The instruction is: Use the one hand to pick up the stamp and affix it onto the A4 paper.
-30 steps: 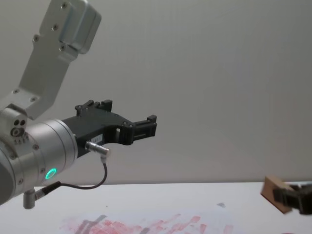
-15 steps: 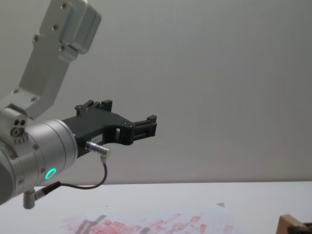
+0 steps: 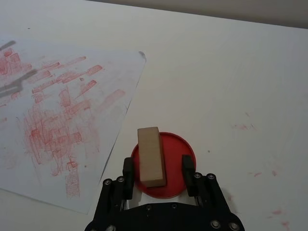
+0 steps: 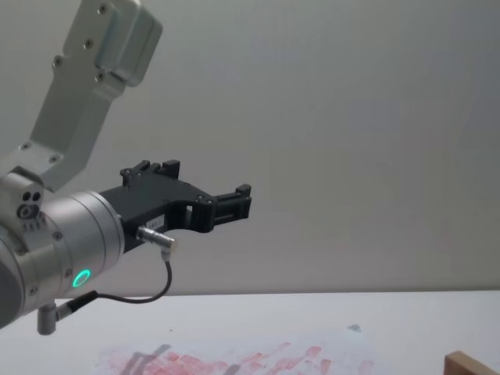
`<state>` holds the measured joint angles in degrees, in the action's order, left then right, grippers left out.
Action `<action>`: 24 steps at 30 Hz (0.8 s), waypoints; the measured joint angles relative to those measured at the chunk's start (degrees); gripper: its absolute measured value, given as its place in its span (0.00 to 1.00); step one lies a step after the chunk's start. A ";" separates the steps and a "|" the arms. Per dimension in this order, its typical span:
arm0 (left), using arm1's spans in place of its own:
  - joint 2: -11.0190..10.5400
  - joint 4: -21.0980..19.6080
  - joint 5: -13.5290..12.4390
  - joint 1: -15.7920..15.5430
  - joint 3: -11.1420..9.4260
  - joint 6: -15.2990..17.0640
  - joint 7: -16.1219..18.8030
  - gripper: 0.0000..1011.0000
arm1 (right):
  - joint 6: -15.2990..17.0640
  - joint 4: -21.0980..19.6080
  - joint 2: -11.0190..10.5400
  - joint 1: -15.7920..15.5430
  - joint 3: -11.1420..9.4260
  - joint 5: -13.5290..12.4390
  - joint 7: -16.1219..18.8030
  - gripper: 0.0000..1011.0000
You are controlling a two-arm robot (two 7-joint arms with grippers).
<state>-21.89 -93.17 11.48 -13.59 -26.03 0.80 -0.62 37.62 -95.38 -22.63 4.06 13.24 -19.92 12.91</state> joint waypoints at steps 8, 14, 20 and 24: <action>0.00 0.00 0.00 0.00 0.00 0.00 0.00 0.99 | 0.73 0.44 0.04 0.30 0.06 0.20 0.20 0.80; 0.00 0.00 0.00 0.00 0.00 0.00 0.00 0.99 | 1.04 0.63 0.08 0.45 0.09 0.31 0.29 0.97; 0.00 0.00 0.00 0.00 0.00 0.00 0.00 0.99 | 1.24 0.76 0.10 0.52 0.13 0.37 0.32 0.99; 0.00 0.00 0.00 0.00 0.00 0.00 0.00 0.99 | 1.31 0.81 0.10 0.55 0.14 0.39 0.35 0.99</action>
<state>-21.89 -93.17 11.48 -13.59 -26.02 0.79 -0.63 38.93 -94.57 -22.53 4.61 13.37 -19.54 13.27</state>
